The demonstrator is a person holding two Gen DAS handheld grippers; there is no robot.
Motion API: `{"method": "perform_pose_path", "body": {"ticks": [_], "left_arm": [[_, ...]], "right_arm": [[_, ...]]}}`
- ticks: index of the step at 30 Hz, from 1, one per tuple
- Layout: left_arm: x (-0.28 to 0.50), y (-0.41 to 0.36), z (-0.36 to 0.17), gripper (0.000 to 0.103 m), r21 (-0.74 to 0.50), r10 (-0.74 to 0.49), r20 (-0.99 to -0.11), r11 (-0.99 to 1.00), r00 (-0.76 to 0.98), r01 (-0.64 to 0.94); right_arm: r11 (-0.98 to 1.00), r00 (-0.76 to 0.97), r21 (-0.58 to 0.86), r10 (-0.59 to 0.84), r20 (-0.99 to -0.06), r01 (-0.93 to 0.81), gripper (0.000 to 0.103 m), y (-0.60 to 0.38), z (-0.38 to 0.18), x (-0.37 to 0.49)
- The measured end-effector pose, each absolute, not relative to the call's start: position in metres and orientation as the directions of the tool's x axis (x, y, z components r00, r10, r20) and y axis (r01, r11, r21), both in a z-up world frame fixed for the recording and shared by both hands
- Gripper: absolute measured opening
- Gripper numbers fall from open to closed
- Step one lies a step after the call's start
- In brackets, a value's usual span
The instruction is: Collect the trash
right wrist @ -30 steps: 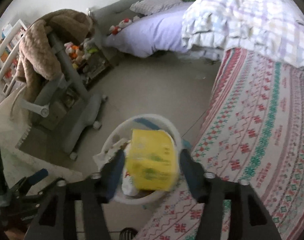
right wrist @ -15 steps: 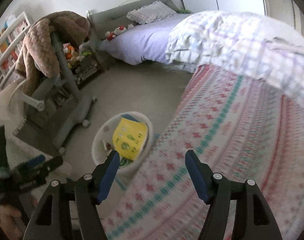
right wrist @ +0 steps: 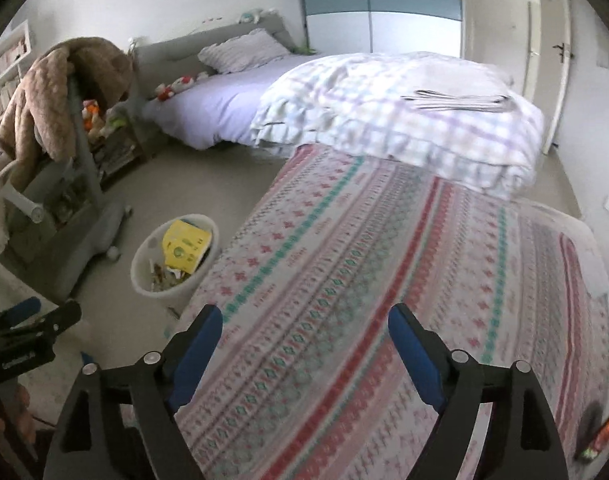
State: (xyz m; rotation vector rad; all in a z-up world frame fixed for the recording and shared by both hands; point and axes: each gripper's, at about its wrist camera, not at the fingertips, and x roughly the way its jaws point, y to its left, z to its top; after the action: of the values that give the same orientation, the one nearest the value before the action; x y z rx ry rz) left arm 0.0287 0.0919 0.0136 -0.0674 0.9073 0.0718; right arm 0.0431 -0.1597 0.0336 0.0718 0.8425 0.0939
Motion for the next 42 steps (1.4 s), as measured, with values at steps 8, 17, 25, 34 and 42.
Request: {"method": "perform_pose_path", "body": {"ticks": [8, 17, 25, 34, 42], "left_arm": [[0.002, 0.062, 0.008, 0.102, -0.023, 0.002, -0.781, 0.999, 0.624, -0.032], [-0.005, 0.047, 0.003, 0.102, 0.006, 0.024, -0.764, 0.999, 0.644, -0.031], [-0.005, 0.034, -0.001, 0.102, 0.002, 0.007, -0.774, 1.000, 0.633, -0.010], [-0.005, 0.032, 0.000, 0.102, -0.006, -0.003, -0.775, 1.000, 0.631, -0.003], [-0.006, 0.032, -0.001, 0.102, -0.007, -0.002, -0.774, 1.000, 0.633, -0.004]], "right_arm": [[0.997, 0.692, 0.074, 0.033, -0.721, 0.030, 0.087, -0.176, 0.024, 0.002], [0.994, 0.695, 0.086, 0.018, -0.719, 0.063, 0.087, -0.186, 0.009, -0.016], [0.990, 0.680, 0.100, 0.003, -0.733, 0.103, 0.087, -0.194, -0.004, -0.012], [0.988, 0.669, 0.122, 0.024, -0.743, 0.100, 0.087, -0.194, -0.008, -0.011], [0.988, 0.670, 0.122, 0.025, -0.742, 0.098, 0.087, -0.192, -0.007, -0.012]]}}
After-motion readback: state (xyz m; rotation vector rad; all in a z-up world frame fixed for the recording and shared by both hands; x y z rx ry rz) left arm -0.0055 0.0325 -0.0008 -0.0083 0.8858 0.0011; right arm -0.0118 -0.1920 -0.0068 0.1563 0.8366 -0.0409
